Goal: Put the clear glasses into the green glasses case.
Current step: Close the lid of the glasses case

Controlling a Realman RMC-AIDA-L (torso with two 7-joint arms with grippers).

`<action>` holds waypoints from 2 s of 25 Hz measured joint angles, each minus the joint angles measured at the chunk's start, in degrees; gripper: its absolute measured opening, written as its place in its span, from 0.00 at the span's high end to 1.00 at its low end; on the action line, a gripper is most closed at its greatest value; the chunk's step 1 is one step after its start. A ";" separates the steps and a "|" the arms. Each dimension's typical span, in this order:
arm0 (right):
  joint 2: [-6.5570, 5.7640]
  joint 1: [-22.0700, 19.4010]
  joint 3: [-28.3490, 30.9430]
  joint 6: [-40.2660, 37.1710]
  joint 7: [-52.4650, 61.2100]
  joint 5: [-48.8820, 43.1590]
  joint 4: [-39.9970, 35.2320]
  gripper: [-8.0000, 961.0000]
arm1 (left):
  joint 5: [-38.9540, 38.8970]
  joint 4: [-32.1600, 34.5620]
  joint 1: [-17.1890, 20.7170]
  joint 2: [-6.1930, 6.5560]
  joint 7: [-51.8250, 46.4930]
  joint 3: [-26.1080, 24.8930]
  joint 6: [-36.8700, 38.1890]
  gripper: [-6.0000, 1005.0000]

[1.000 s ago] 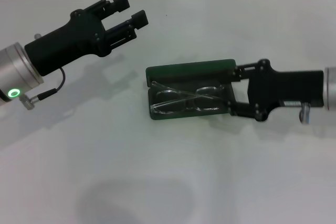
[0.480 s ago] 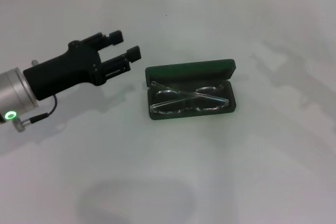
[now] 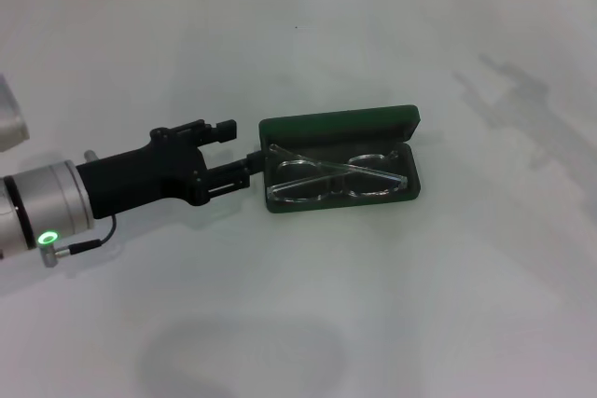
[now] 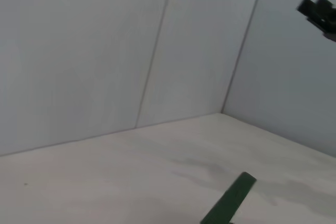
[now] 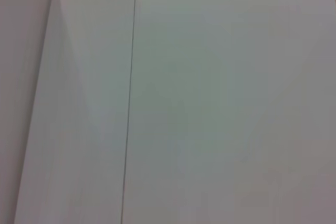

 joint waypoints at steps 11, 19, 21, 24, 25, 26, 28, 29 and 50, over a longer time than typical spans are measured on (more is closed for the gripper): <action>-0.01 0.02 0.26 -0.68 1.06 0.28 1.53 0.52 | -9.93 -2.23 -6.42 -0.10 -1.60 0.43 -6.93 0.31; -0.17 -2.64 2.38 -5.30 1.62 3.82 3.34 0.52 | -5.86 -6.30 -15.92 -0.12 -7.66 7.88 -21.26 0.30; -0.21 -2.91 2.39 -5.35 1.53 3.91 3.71 0.52 | -5.64 -6.24 -16.76 -0.15 -8.91 11.30 -22.32 0.30; -0.27 -3.25 2.42 -4.57 0.85 3.86 3.99 0.52 | -5.83 -5.86 -17.28 -0.16 -10.15 14.48 -22.28 0.30; -0.27 -3.25 2.42 -4.57 0.85 3.86 3.99 0.52 | -5.84 -5.62 -17.35 -0.17 -10.72 15.38 -22.14 0.30; -0.27 -3.23 2.42 -4.38 0.57 3.83 4.21 0.52 | -5.84 -5.52 -17.38 -0.16 -10.99 15.74 -22.10 0.30; -0.29 -3.04 2.43 -4.24 0.03 3.83 4.77 0.52 | -5.83 -5.23 -17.52 -0.17 -11.90 17.46 -22.04 0.30; -0.31 -2.92 2.43 -4.20 -0.17 3.83 4.98 0.52 | -5.79 -5.15 -17.58 -0.17 -12.40 18.29 -22.03 0.30; -0.38 -2.60 4.00 -2.72 -1.11 3.54 5.22 0.52 | -5.94 -3.50 -12.68 -0.27 -11.19 21.83 -19.76 0.31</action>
